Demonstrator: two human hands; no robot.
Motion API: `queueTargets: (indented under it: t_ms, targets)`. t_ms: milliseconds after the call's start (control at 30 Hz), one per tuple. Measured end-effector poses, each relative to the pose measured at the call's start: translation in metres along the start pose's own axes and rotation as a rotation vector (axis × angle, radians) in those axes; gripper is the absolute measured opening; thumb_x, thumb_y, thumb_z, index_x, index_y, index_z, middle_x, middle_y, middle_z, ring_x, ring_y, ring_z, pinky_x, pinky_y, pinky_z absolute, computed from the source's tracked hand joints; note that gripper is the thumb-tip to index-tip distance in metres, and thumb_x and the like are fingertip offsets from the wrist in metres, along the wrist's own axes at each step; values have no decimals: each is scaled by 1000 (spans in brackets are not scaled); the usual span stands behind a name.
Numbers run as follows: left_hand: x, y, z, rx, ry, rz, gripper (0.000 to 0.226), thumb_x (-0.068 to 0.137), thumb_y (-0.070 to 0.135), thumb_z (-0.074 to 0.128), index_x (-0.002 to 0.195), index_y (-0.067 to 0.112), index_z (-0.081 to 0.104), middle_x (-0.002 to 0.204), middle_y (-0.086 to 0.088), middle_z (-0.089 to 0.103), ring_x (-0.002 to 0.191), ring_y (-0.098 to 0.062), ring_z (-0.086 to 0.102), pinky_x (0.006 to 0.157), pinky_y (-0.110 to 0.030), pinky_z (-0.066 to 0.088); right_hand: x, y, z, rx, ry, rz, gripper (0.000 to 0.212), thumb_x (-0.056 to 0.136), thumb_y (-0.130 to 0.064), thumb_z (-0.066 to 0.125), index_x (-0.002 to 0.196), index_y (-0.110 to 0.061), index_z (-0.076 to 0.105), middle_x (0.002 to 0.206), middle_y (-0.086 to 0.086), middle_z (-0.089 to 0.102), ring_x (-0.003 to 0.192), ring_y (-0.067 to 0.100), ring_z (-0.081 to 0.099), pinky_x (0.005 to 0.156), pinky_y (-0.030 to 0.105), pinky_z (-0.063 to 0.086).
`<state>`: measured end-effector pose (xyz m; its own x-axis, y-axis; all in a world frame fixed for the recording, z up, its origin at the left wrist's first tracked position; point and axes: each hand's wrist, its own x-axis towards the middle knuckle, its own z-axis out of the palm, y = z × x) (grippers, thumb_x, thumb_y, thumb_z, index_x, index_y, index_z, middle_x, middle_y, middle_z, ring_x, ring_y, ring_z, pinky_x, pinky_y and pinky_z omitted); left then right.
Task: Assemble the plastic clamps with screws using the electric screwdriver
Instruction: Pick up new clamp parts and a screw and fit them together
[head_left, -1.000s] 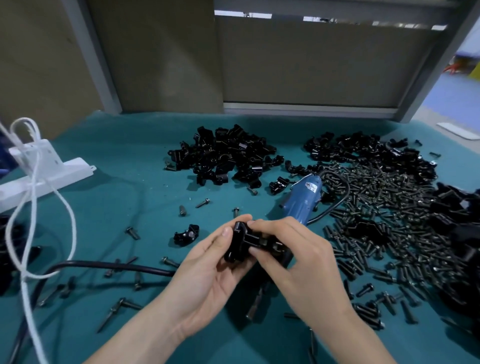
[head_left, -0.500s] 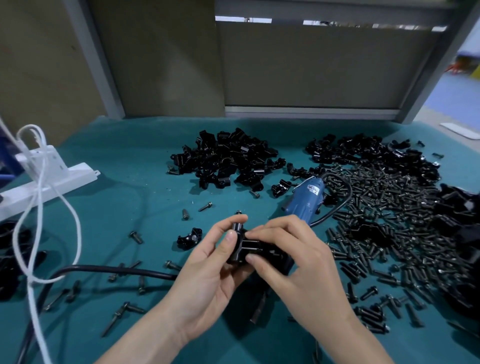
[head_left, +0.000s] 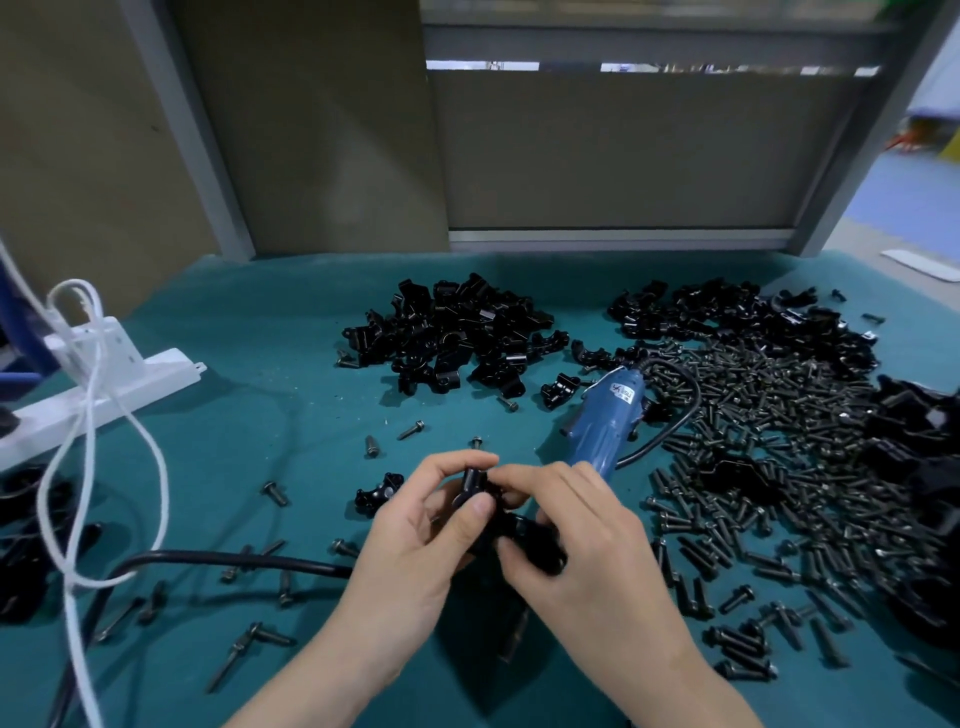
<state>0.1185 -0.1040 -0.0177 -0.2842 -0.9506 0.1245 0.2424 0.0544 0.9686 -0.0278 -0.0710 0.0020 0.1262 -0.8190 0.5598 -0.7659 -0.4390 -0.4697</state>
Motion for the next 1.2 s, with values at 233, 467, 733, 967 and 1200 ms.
queueTargets:
  t_ms: [233, 467, 733, 967, 1200]
  targets:
    - [-4, -1, 6, 209, 141, 71, 45, 92, 9, 62, 108, 51, 57, 96, 2, 74, 95, -15, 69, 81, -29, 53, -4, -11, 6, 41, -81, -46, 63, 69, -9, 76, 127, -24, 56, 111, -3, 57, 95, 12, 59, 80, 25, 53]
    - [-20, 9, 7, 389, 68, 91, 70, 91, 7, 59, 125, 64, 39, 122, 19, 64, 115, 0, 59, 94, -22, 47, -3, -18, 11, 92, 52, -54, 41, 68, -6, 74, 108, -14, 71, 98, 5, 60, 72, 4, 56, 65, 15, 51]
    - [-21, 17, -33, 274, -149, 18, 60, 75, 12, 74, 128, 32, 57, 126, 21, 63, 120, -5, 58, 99, -15, 44, 3, -16, 7, 587, -67, 302, 52, 72, 1, 80, 99, -43, 70, 88, -16, 60, 69, 3, 56, 67, 14, 49]
    - [-20, -3, -34, 433, -33, 85, 54, 75, -3, 75, 112, 36, 68, 122, 24, 64, 115, 0, 60, 92, -16, 49, 6, -9, 6, 550, -244, 489, 38, 75, -2, 80, 90, -36, 70, 75, -3, 60, 61, 9, 59, 73, 21, 55]
    - [-19, -3, -35, 484, 5, 131, 44, 71, 16, 79, 110, 34, 71, 117, 21, 64, 99, -7, 66, 78, -17, 54, 6, -11, 5, 484, -197, 492, 34, 77, -1, 77, 84, -32, 68, 71, -6, 65, 63, 9, 65, 67, 14, 52]
